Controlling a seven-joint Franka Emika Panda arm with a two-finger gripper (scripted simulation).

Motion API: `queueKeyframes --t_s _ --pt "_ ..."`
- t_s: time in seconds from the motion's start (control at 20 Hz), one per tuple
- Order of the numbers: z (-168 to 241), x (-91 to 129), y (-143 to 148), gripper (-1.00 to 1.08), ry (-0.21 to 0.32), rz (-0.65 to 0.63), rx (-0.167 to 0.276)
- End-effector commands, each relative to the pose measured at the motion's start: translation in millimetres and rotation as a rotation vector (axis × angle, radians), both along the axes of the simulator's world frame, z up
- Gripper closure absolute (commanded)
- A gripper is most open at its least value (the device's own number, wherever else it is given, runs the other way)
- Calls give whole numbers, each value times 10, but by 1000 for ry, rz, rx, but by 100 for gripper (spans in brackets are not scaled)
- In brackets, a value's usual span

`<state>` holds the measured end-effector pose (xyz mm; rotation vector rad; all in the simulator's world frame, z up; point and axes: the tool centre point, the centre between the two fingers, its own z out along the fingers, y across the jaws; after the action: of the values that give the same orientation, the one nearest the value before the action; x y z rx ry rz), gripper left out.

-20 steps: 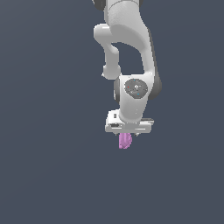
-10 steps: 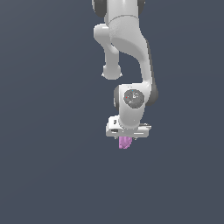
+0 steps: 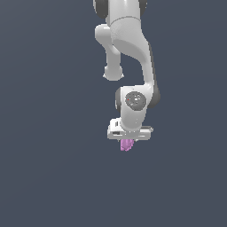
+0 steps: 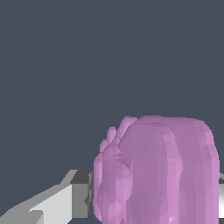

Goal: Pick up the object and move it to a goal position.

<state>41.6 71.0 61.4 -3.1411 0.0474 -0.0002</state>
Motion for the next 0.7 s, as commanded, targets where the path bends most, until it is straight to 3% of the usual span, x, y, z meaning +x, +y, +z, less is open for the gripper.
queueKeyframes --t_s 0.0,0.35,0.65 --pt "-2 0 -2 108 0 0 0" --pt "58 5 10 108 0 0 0" --pt "361 32 69 108 0 0 0"
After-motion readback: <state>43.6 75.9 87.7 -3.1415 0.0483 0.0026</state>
